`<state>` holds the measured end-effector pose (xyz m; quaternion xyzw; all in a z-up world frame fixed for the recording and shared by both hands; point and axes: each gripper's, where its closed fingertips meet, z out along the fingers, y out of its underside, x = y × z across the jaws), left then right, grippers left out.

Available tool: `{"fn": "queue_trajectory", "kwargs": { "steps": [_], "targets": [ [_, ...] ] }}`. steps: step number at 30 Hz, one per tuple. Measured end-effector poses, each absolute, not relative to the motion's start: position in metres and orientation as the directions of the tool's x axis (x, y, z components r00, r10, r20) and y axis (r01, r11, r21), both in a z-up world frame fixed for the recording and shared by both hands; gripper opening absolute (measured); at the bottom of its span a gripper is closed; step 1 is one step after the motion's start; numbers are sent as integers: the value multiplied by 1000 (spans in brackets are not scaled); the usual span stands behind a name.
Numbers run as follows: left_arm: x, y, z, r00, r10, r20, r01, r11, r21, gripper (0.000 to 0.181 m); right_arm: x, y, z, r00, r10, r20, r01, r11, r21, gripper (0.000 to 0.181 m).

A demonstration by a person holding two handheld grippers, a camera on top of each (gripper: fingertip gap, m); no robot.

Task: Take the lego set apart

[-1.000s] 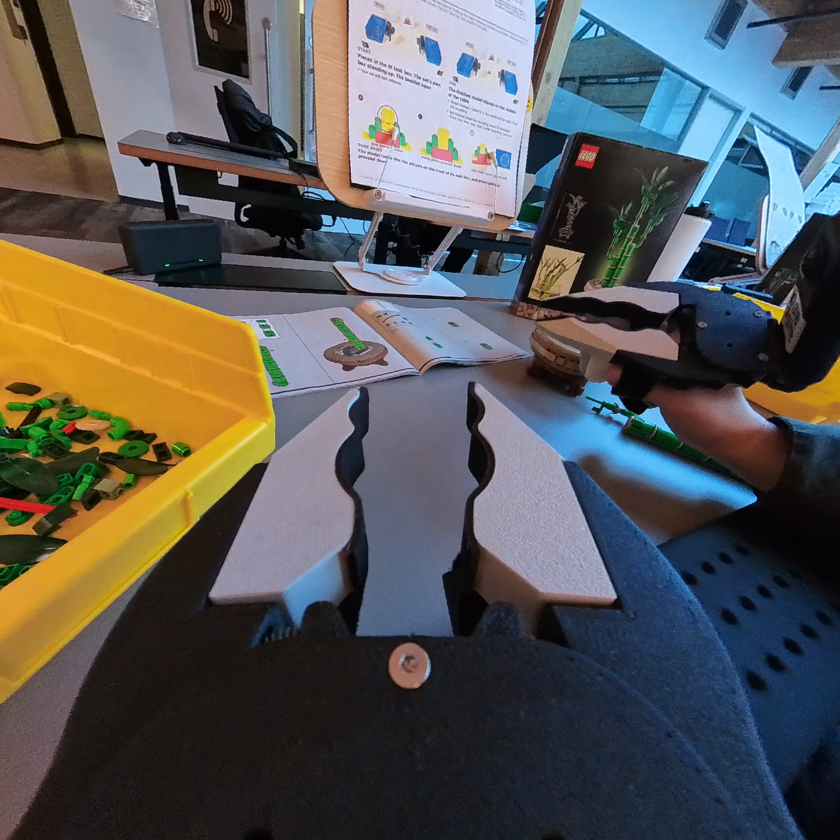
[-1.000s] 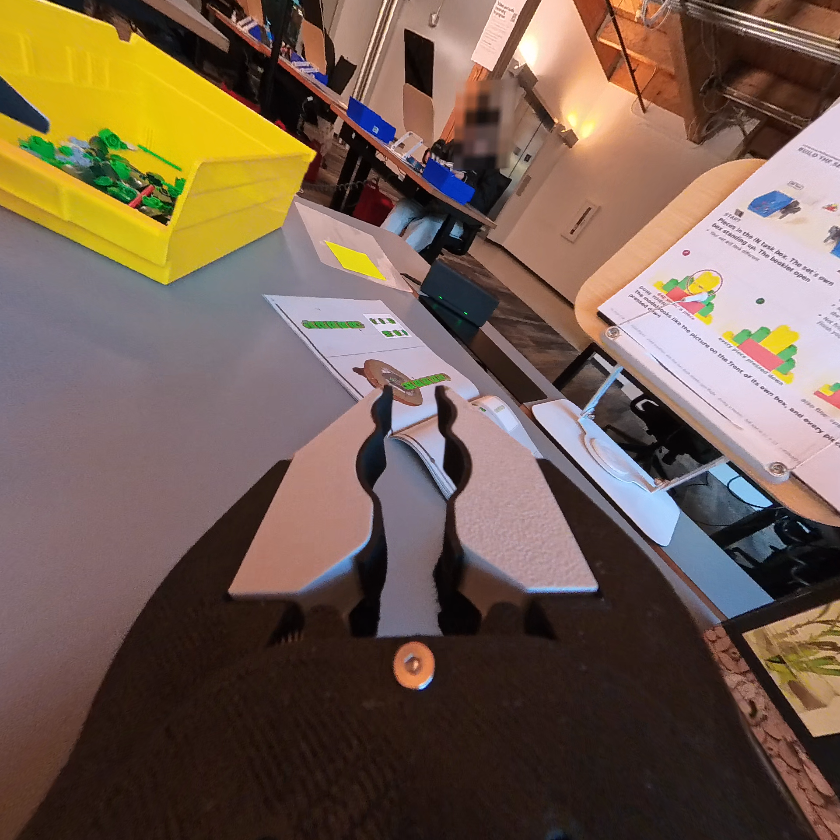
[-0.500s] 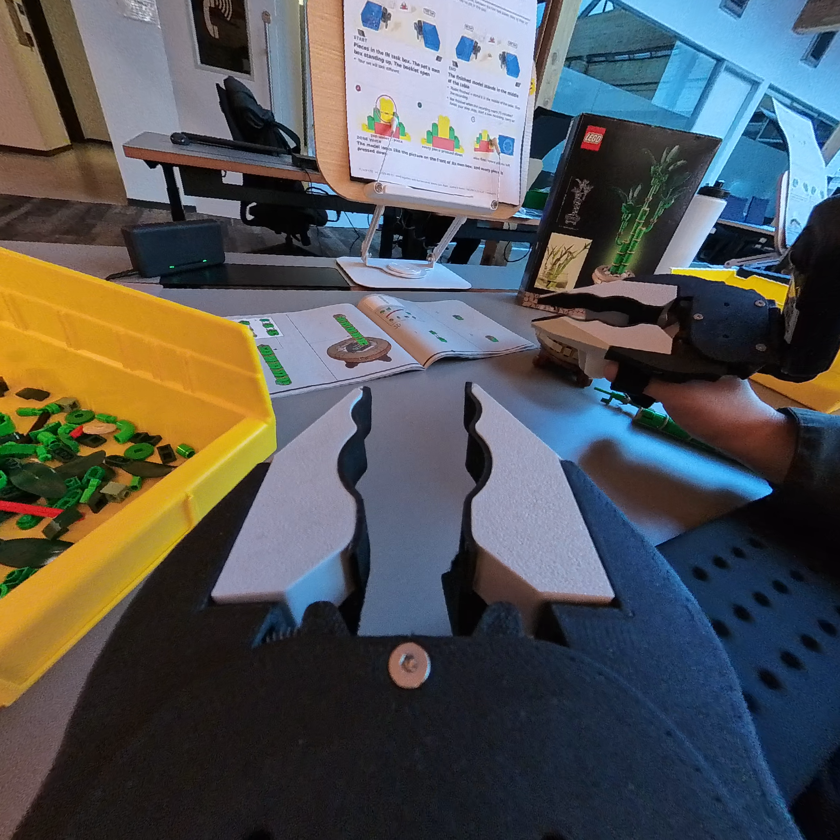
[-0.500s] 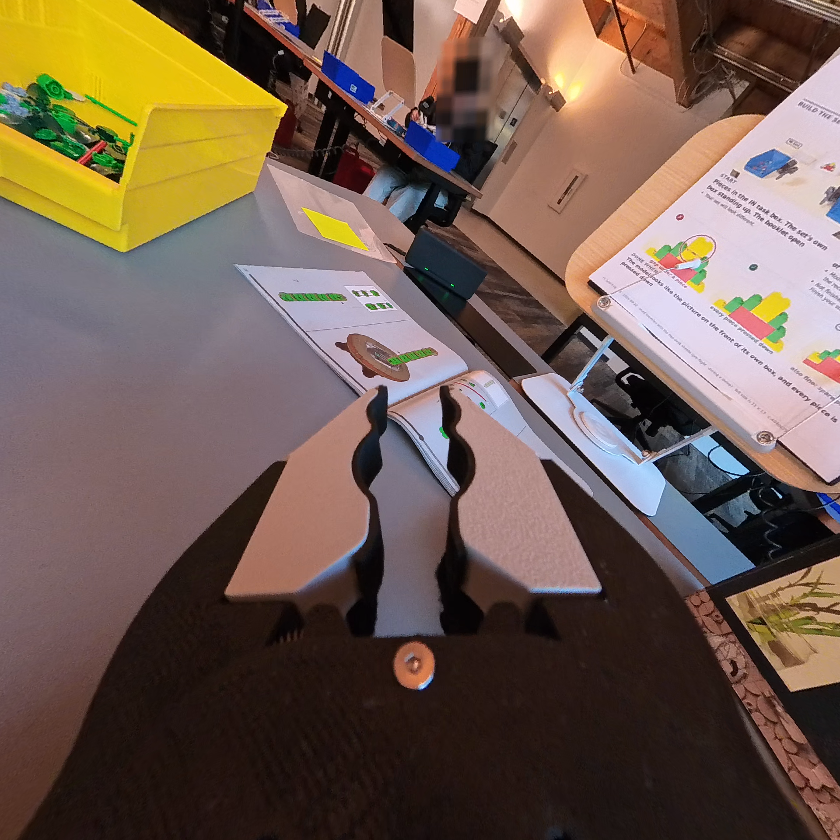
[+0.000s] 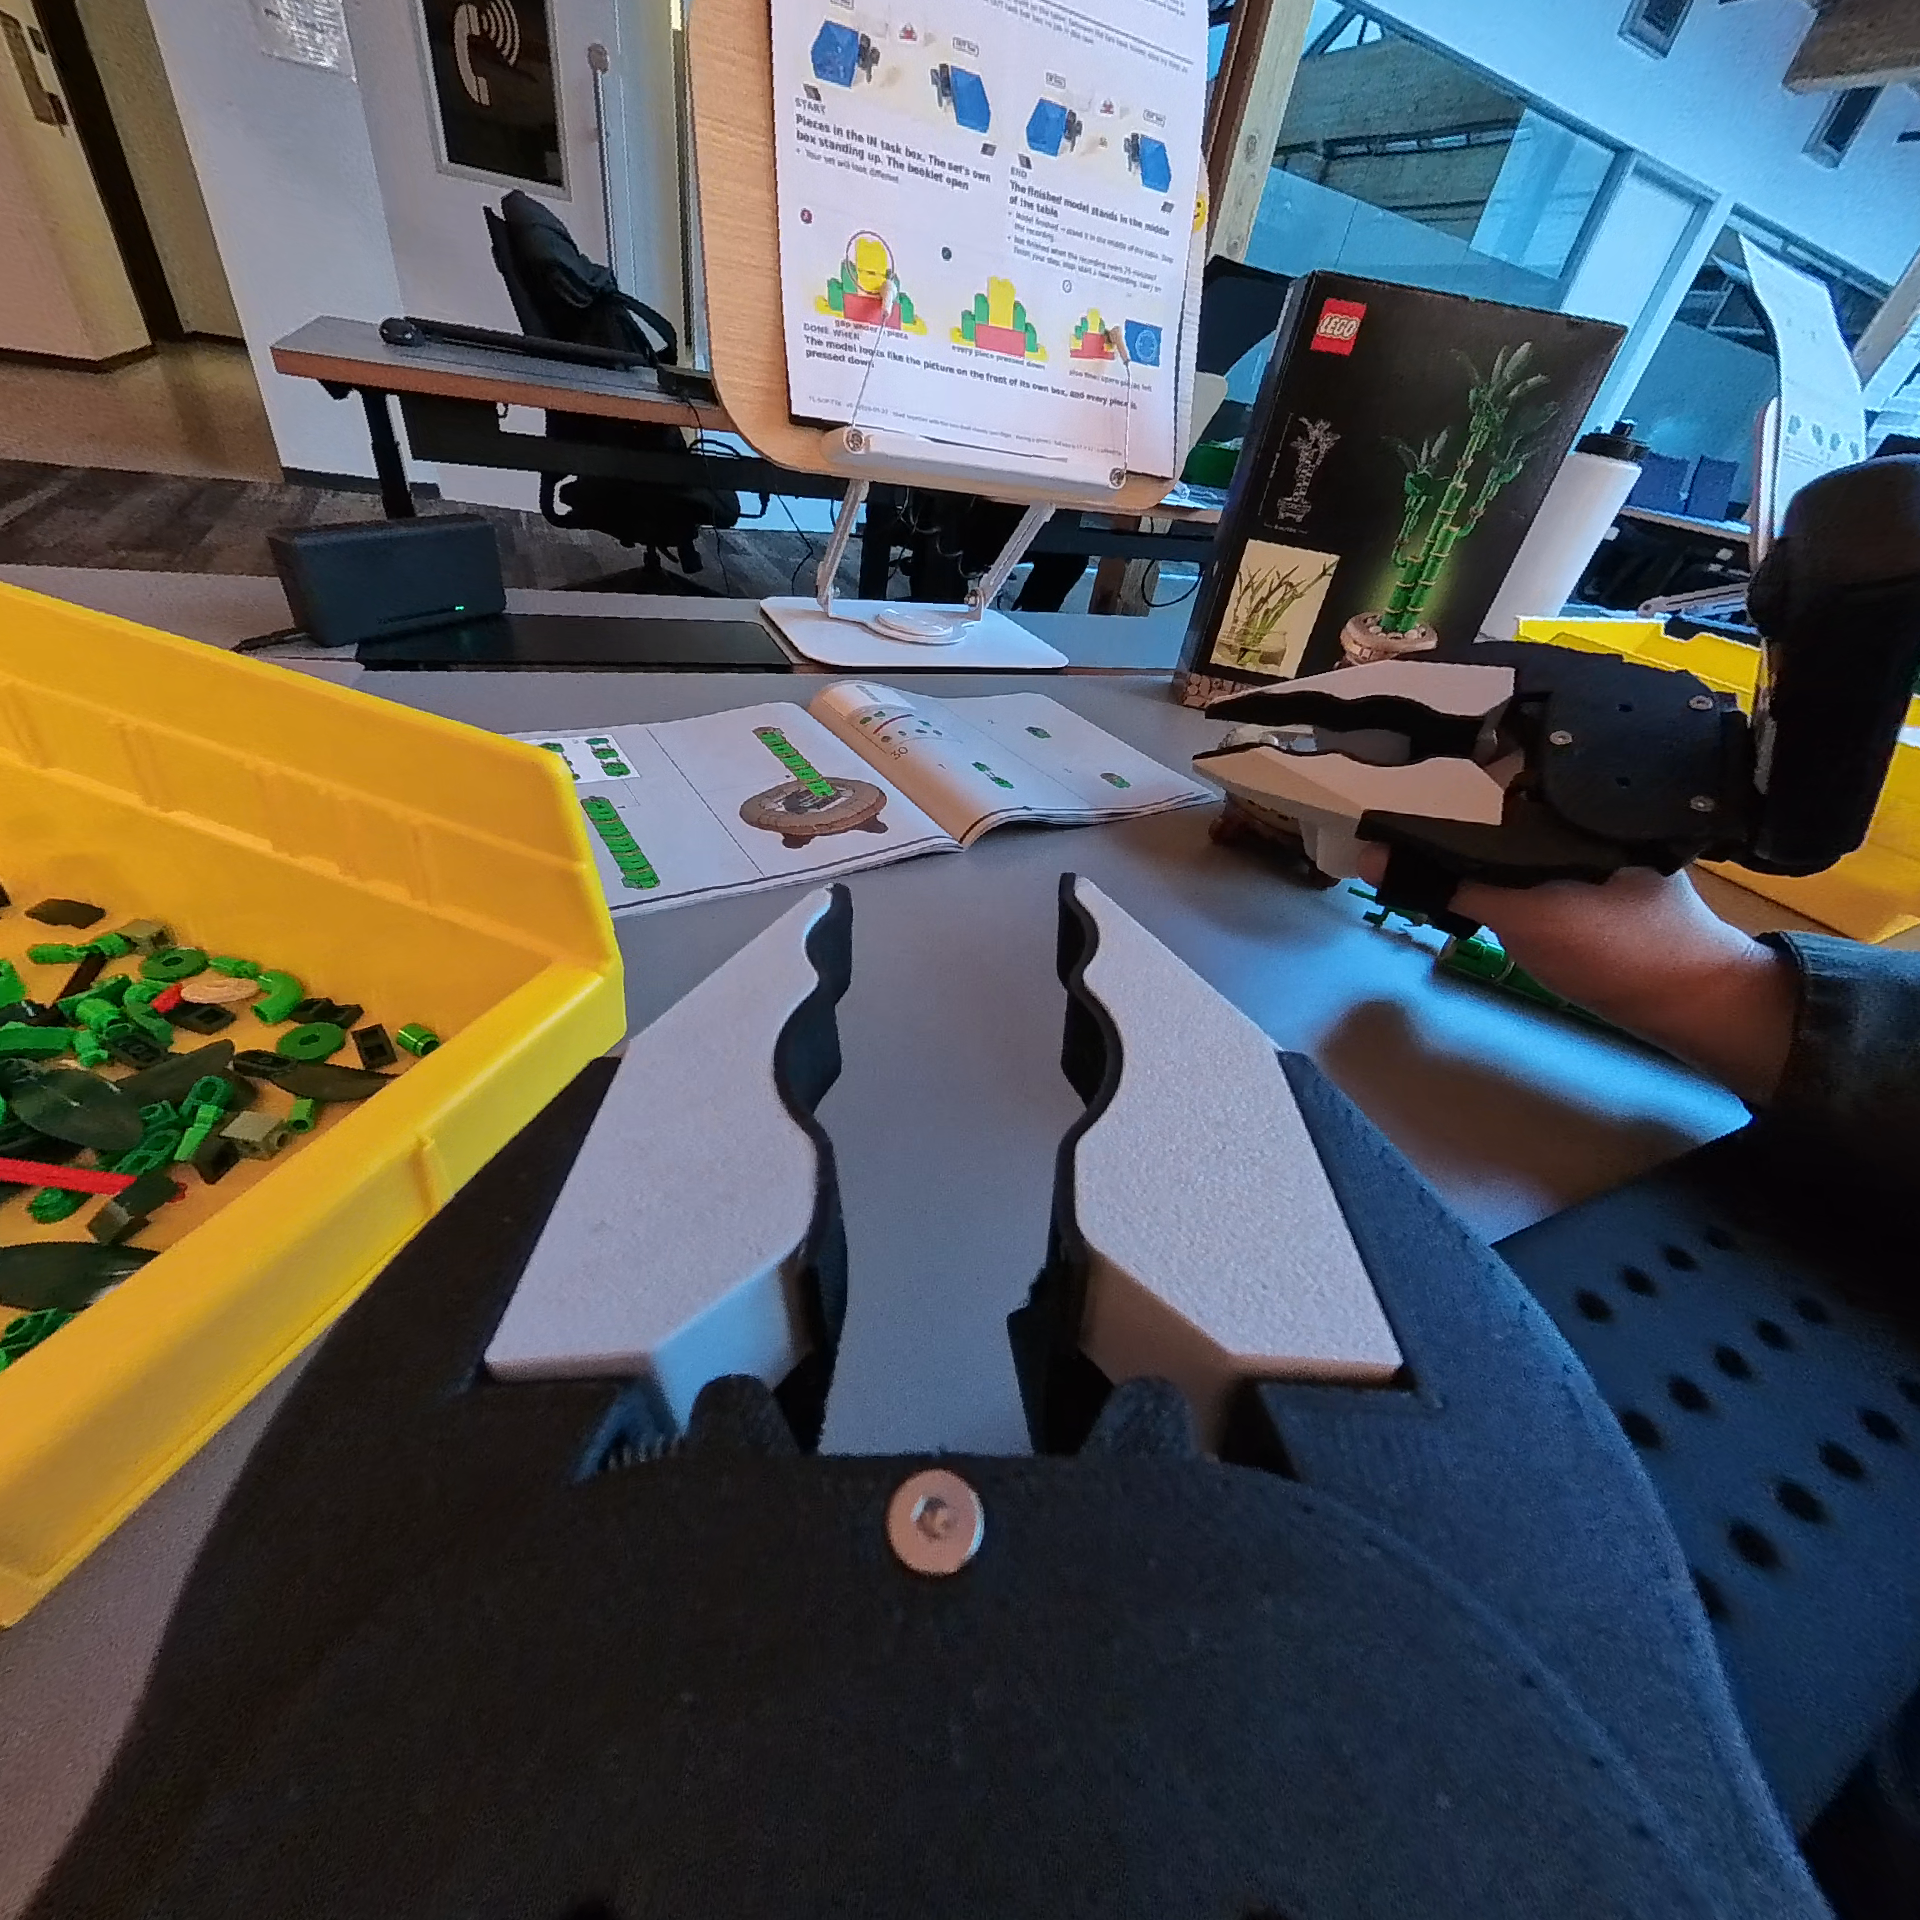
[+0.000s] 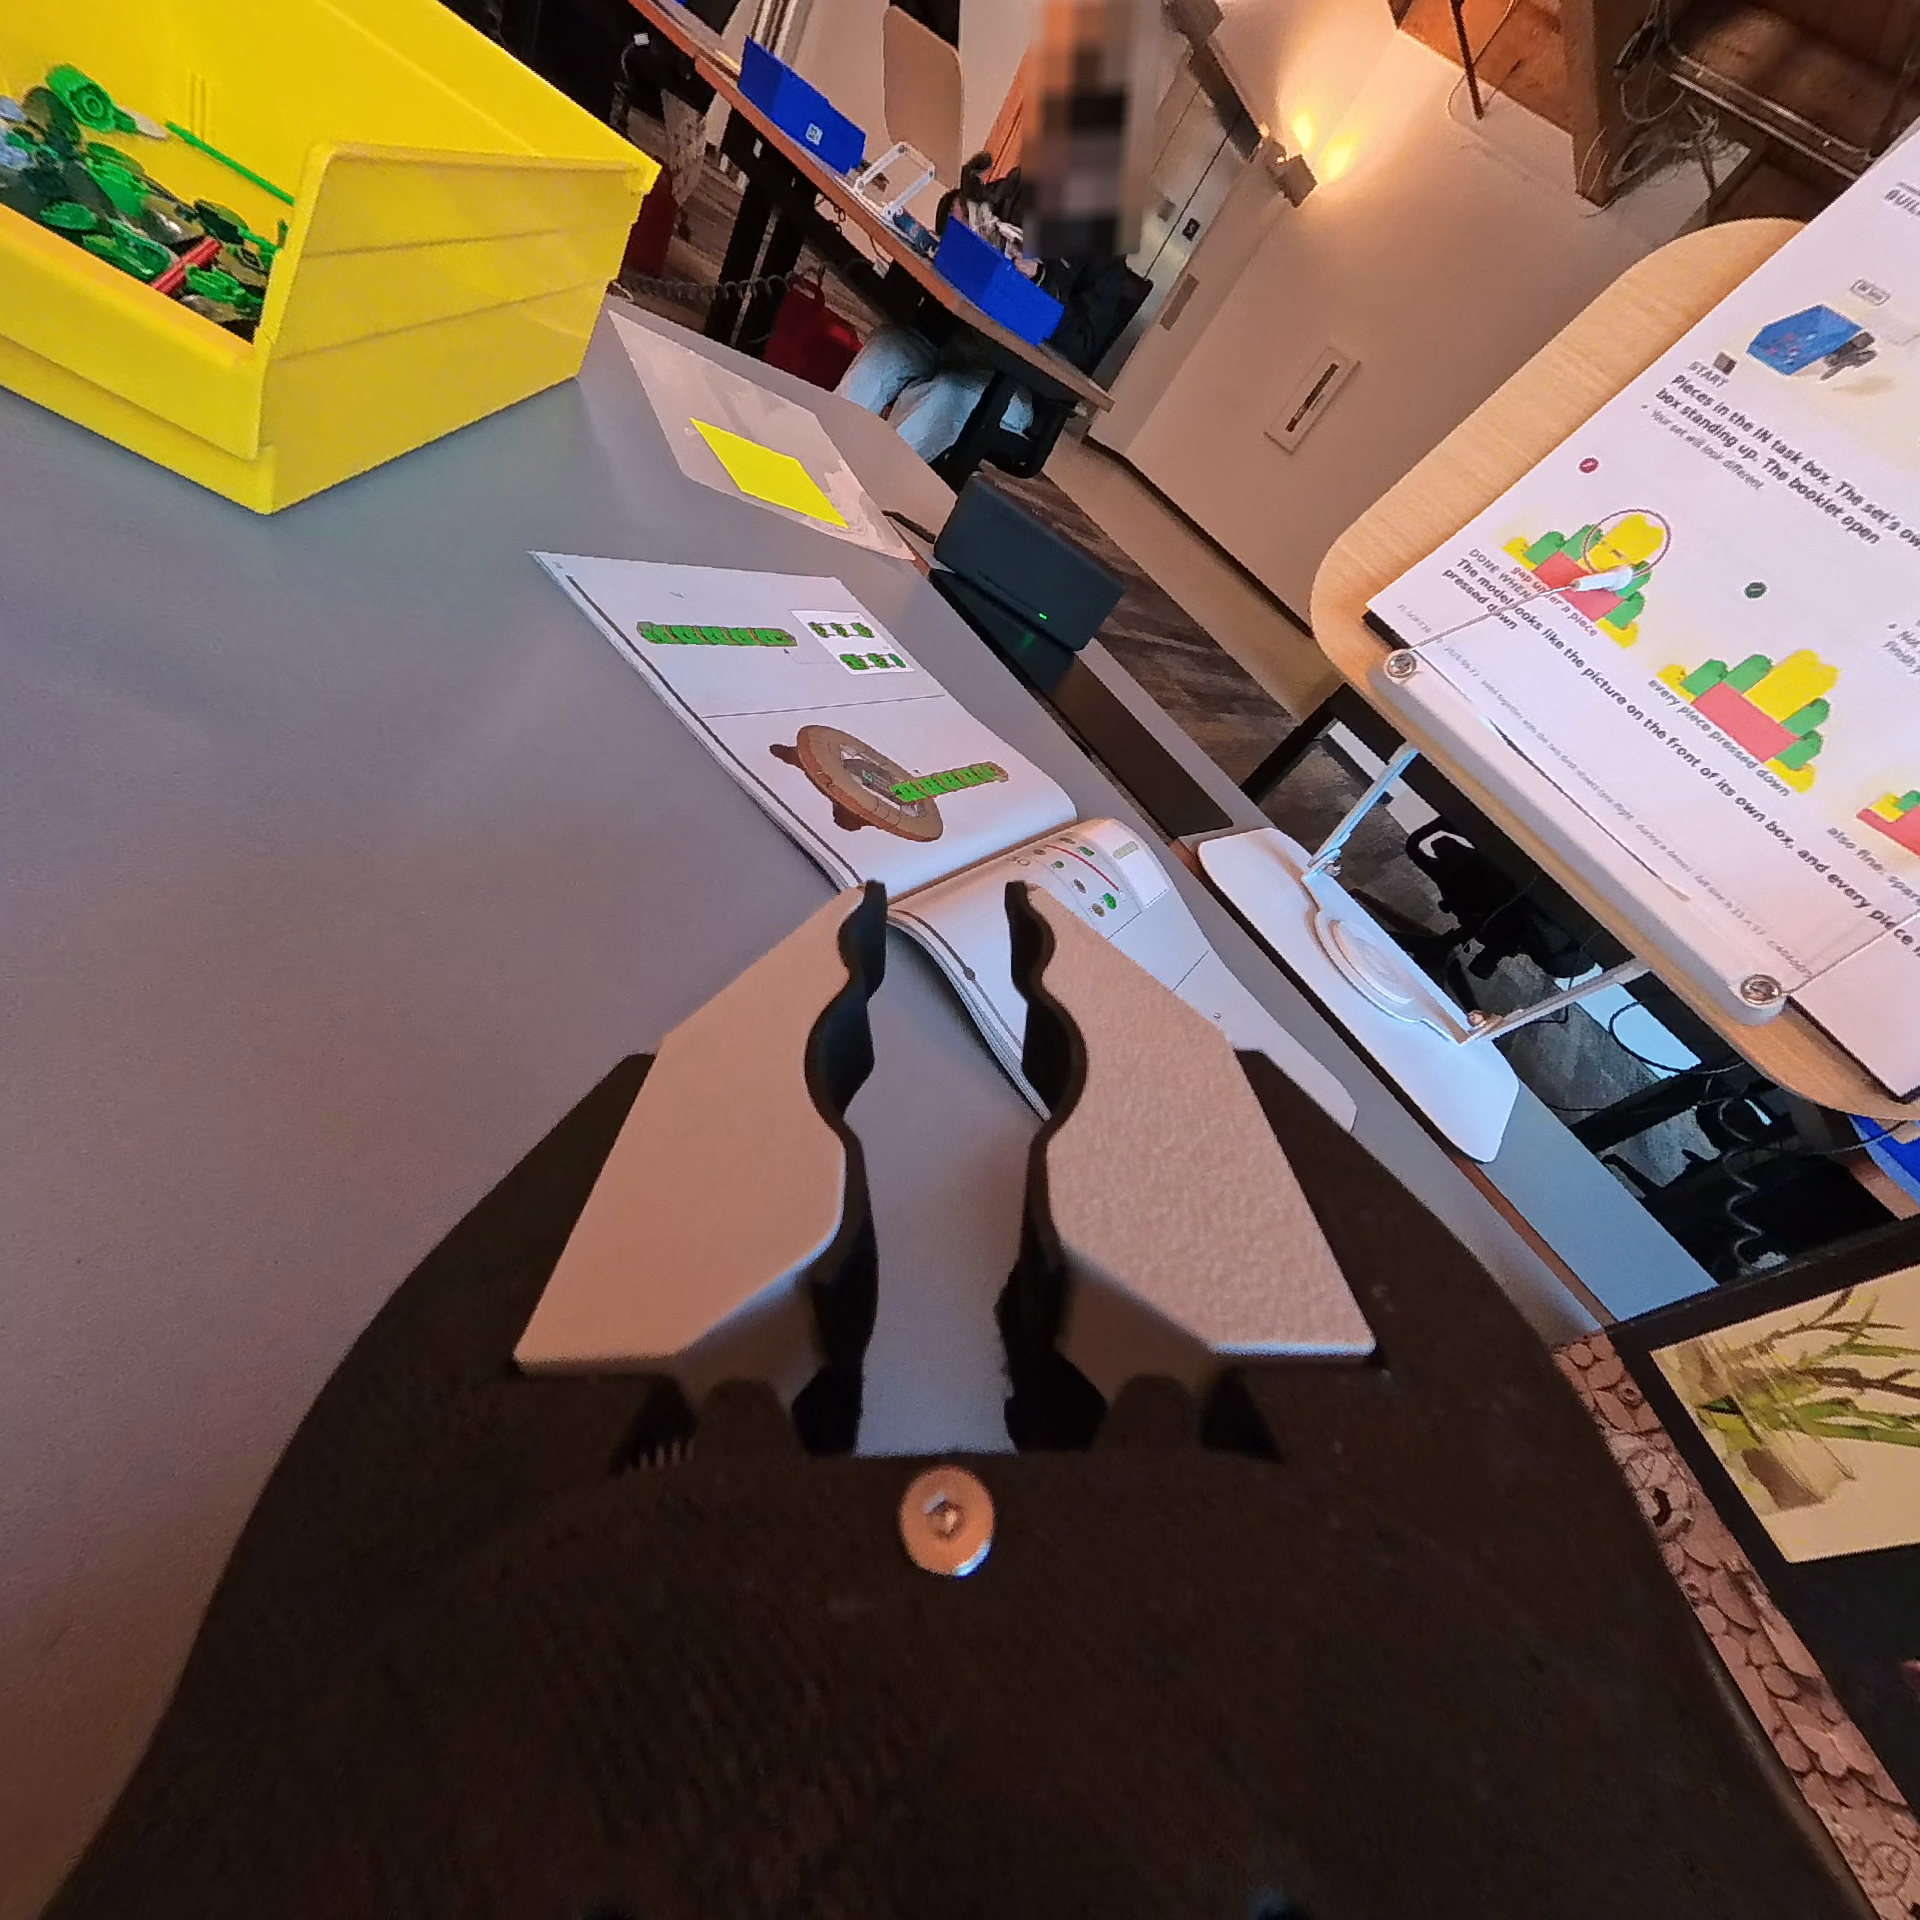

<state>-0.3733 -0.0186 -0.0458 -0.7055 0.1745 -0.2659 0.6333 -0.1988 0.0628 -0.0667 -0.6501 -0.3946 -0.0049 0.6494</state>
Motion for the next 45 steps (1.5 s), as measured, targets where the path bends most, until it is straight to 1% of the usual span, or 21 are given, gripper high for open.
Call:
{"fn": "queue_trajectory", "kwargs": {
  "steps": [12,13,15,17,18,20,22,24,27,28,29,31,32,33,34,35,37,39,41,43,45],
  "targets": [
    [-376,-17,-44,789,-586,186,127,-141,-982,36,-202,63,-74,666,522,533,548,143,-824,22],
    [-376,-17,-44,784,-590,194,132,-147,-980,34,-202,63,-74,665,523,533,549,141,-824,22],
    [-372,-18,-43,744,-634,209,124,-177,-976,21,-203,63,-75,665,529,527,546,137,-826,22],
    [-372,-15,-32,718,-672,180,44,-215,-976,22,-204,62,-77,661,542,519,543,132,-829,22],
    [-376,-13,-16,719,-683,130,-10,-197,-980,23,-205,62,-78,658,548,517,544,128,-829,22],
    [-392,-5,27,746,-665,-26,-138,-117,-983,26,-206,63,-81,654,558,510,545,119,-830,22],
    [-418,8,71,780,-596,-192,-300,-87,-950,32,-207,63,-83,651,570,501,543,111,-833,22],
    [-454,25,108,795,-495,-350,-470,-139,-871,35,-208,62,-85,648,579,495,541,108,-834,22],
    [-513,56,173,729,-286,-622,-678,-179,-712,26,-211,62,-87,638,603,478,537,96,-838,22],
    [-533,64,194,652,-191,-734,-758,-188,-624,24,-211,62,-87,636,610,472,534,93,-840,22],
    [-553,71,211,540,-99,-836,-830,-227,-509,23,-212,61,-86,636,615,466,529,92,-844,22],
    [-588,75,227,268,20,-963,-892,-373,-256,30,-211,61,-84,644,622,445,510,85,-856,22],
    [-598,73,230,127,44,-991,-889,-437,-133,33,-211,60,-83,649,625,434,498,82,-863,22],
    [-604,71,231,-6,56,-998,-878,-479,-22,33,-210,60,-81,656,626,422,486,78,-870,22],
    [-605,69,229,-110,62,-992,-866,-496,65,31,-209,61,-80,663,626,411,475,72,-877,22],
    [-602,68,222,-171,53,-984,-863,-490,124,28,-208,61,-80,669,628,398,465,65,-883,22],
    [-594,68,204,-206,29,-978,-876,-452,172,24,-207,62,-80,678,632,375,447,50,-893,22],
    [-588,66,192,-232,9,-973,-876,-437,204,26,-207,62,-80,681,635,364,439,43,-897,22],
    [-580,64,187,-241,3,-971,-880,-422,217,26,-207,62,-80,679,637,365,443,41,-896,22],
    [-570,62,185,-193,-6,-981,-900,-397,179,26,-208,62,-82,673,640,371,453,39,-891,22],
    [-559,58,179,-73,-35,-997,-925,-371,81,29,-208,61,-84,666,642,380,466,40,-884,22]
  ]
}}
